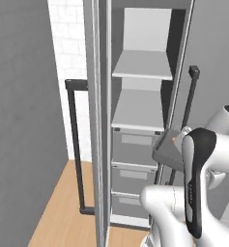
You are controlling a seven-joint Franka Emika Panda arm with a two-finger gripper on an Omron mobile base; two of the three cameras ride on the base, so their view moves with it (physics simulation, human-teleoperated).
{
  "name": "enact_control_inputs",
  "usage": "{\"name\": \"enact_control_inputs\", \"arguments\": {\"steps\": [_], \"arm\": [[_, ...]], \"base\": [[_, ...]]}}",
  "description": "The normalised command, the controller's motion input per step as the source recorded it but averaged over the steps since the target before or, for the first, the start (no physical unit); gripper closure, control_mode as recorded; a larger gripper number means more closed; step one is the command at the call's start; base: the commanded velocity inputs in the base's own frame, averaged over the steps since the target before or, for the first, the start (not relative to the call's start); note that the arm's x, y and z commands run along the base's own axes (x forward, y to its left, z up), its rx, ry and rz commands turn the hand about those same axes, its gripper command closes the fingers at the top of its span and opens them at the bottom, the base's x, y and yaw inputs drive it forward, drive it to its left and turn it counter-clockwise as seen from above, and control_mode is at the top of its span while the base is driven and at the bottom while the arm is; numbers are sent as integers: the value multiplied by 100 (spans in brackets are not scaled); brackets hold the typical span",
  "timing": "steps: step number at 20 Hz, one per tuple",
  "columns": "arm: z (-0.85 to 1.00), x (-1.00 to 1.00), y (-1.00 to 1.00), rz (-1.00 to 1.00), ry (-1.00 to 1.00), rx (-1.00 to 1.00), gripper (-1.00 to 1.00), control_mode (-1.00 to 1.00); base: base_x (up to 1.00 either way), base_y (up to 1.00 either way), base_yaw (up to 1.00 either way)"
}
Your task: Take the meat container that has the shrimp and place it on the second highest rack of the freezer. Then take the vegetable container that has the corn and avocado and place it on the highest rack of the freezer.
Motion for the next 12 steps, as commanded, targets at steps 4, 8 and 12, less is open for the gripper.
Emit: {"name": "enact_control_inputs", "arguments": {"steps": [4, 8, 12], "arm": [[0, 0, 0, 0, 0, 0, 100, 100], [0, 0, 0, 0, 0, 0, 100, 100], [0, 0, 0, 0, 0, 0, 100, 100]], "base": [[-10, -49, 6], [81, 8, 6], [91, 18, 6]]}}
